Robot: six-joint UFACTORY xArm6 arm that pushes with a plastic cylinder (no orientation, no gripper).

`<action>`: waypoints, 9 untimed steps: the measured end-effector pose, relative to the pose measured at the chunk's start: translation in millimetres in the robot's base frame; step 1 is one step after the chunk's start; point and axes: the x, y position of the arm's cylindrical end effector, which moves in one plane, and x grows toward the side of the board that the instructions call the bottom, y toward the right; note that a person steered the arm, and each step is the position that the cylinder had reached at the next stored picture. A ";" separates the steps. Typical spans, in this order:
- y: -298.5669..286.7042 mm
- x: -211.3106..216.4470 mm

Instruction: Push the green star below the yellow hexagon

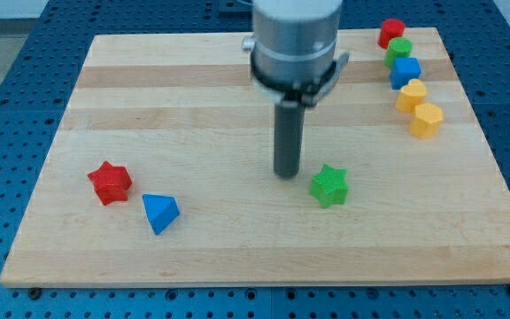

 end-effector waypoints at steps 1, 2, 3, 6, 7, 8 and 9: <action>74.1 20.5; 150.0 5.5; 170.5 -1.3; 82.0 11.6; 94.0 -9.7; 140.6 -19.9; 147.9 -19.9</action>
